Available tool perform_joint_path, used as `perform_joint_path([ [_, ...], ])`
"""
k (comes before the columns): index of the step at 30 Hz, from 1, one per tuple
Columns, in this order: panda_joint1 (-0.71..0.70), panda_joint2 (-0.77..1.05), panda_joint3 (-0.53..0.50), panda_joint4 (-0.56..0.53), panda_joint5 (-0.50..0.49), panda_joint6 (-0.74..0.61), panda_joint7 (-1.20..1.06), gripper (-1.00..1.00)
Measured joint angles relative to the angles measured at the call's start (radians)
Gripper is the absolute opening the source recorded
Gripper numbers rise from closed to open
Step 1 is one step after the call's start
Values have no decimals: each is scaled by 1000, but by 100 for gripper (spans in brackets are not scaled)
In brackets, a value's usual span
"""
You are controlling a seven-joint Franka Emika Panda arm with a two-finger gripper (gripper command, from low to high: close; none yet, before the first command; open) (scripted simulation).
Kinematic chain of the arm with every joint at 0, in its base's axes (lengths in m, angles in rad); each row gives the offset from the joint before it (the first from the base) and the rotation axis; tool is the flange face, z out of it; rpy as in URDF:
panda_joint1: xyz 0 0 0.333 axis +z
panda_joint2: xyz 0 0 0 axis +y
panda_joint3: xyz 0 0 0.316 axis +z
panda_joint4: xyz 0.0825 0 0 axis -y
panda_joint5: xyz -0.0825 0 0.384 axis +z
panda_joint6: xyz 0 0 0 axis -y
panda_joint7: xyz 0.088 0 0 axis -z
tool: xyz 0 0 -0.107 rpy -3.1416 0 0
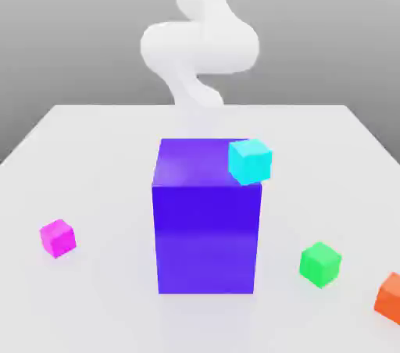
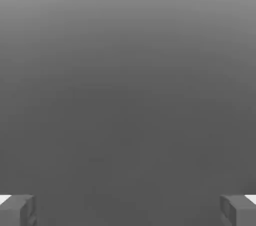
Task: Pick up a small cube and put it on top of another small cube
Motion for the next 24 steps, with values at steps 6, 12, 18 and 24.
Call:
perform_joint_path([
  [6, -140, 160, -11, -88, 31, 100, 252, 0],
  [12, -273, 316, -21, -175, 51, 198, 505, 0],
  [18, -393, 471, -42, -261, 54, 295, 770, 0],
  [24, -502, 625, -77, -347, 43, 394, 1045, 0],
])
